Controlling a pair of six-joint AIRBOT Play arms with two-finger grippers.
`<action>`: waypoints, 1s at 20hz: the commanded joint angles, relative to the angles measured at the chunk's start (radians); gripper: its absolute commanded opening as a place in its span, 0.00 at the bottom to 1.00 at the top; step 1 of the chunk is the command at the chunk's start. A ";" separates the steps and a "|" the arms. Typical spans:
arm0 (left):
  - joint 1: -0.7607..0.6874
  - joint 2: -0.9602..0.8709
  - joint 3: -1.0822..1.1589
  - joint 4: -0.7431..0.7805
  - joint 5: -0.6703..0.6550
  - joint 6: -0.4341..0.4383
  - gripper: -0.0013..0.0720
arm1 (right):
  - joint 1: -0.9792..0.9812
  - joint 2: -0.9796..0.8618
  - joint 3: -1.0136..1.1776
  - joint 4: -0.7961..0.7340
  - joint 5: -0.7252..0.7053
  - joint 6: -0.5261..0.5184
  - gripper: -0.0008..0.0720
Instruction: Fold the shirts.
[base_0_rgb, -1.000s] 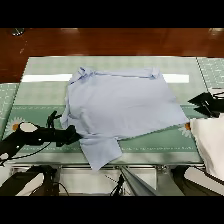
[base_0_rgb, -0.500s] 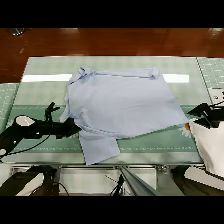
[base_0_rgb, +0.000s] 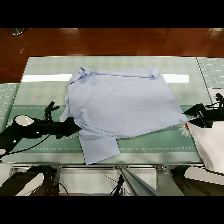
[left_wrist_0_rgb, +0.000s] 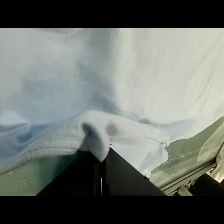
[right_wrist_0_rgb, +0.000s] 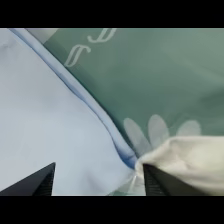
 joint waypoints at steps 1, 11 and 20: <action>0.020 0.000 0.001 0.000 0.008 0.006 0.05 | 0.000 -0.008 0.051 0.036 0.017 -0.012 0.86; 0.089 0.000 0.001 0.000 0.008 0.011 0.05 | 0.000 -0.093 0.180 -0.031 0.083 0.000 0.86; 0.089 0.000 0.001 -0.001 0.008 0.011 0.05 | 0.226 -0.222 0.180 -0.085 0.088 0.004 0.83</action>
